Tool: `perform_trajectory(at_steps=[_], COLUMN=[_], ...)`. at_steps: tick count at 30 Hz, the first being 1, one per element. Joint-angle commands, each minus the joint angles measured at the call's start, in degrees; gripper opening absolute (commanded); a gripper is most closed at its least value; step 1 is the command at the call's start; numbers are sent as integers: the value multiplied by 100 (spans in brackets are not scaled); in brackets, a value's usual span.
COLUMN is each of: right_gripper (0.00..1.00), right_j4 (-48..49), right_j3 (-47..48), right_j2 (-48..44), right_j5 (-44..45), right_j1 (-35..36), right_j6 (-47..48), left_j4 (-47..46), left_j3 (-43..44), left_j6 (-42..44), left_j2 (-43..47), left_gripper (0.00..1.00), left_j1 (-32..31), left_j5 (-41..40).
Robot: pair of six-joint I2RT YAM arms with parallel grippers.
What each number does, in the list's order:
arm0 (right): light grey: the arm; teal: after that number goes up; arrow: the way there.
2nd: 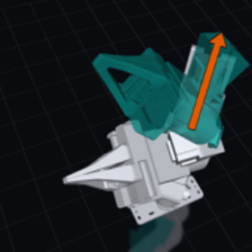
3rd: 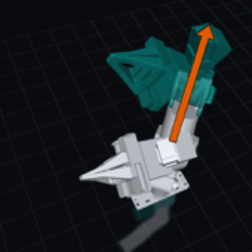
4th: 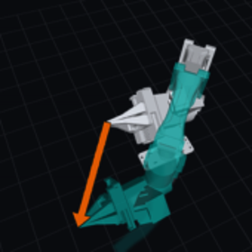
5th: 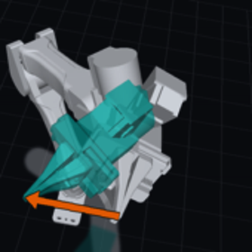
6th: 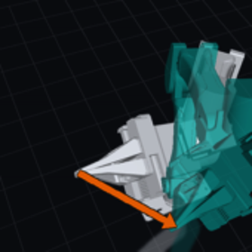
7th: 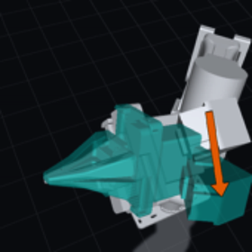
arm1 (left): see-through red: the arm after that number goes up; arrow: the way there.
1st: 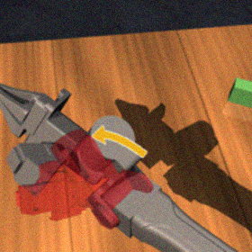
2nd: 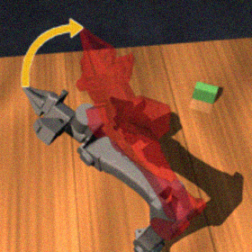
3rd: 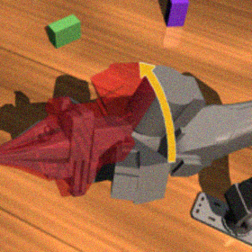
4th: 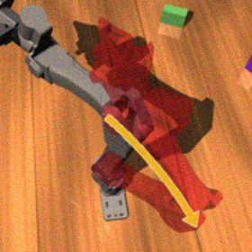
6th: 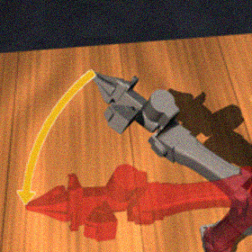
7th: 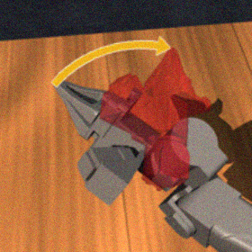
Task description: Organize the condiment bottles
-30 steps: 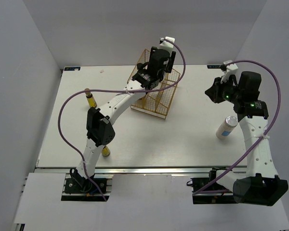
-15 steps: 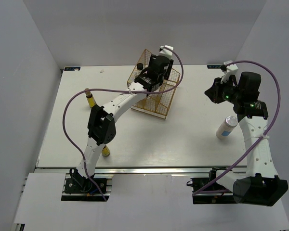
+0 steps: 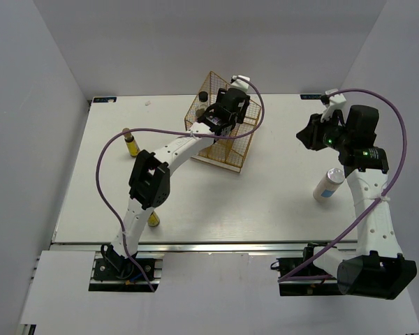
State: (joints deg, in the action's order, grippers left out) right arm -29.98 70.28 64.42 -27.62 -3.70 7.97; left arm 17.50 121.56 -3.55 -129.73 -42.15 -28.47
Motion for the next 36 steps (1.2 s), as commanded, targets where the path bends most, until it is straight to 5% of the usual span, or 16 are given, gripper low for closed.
perform_trajectory(at_steps=[1, 9, 20, 26, 29, 30, 31, 32, 34, 35, 36], right_gripper=[31, 57, 82, 85, 75, 62, 27, 15, 10, 15, 24], right_j4=[159, 45, -412, -684, -816, -921, -974, -1036, -1350, -1492, -1641], right_j3=[-76, -32, 292, 513, 679, 741, 881, 969, 1310, 1443, 1566], right_j2=[-141, -158, -70, -53, -44, -18, -9, 9, 96, 140, 175], right_j5=[-112, -200, -429, -543, -534, -465, -386, -272, 132, 282, 614], right_j1=[-34, -34, -43, -43, -43, -43, -43, -43, -43, -43, -43], right_j6=[12, 188, 539, 776, 812, 812, 760, 707, 654, 662, 680], left_j4=[-264, -256, -150, 201, 263, 254, 263, 289, 456, 526, 553], left_j3=[17, -237, -396, -220, -377, -448, -518, -615, -975, -1150, -1630], left_j6=[-5, -58, -295, -462, -602, -690, -743, -796, -954, -1094, -1173], left_j2=[299, 510, 1230, 1670, 2056, 2301, 2442, 2583, 3082, 3294, 3531], left_gripper=[29, 75, 94, 98, 98, 97, 95, 93, 76, 69, 52], left_j1=[14, 14, -4, -39, -48, -48, -48, -48, -48, -48, -48], left_j5=[-53, -54, 219, 588, 851, 956, 1123, 1203, 1387, 1449, 1528])
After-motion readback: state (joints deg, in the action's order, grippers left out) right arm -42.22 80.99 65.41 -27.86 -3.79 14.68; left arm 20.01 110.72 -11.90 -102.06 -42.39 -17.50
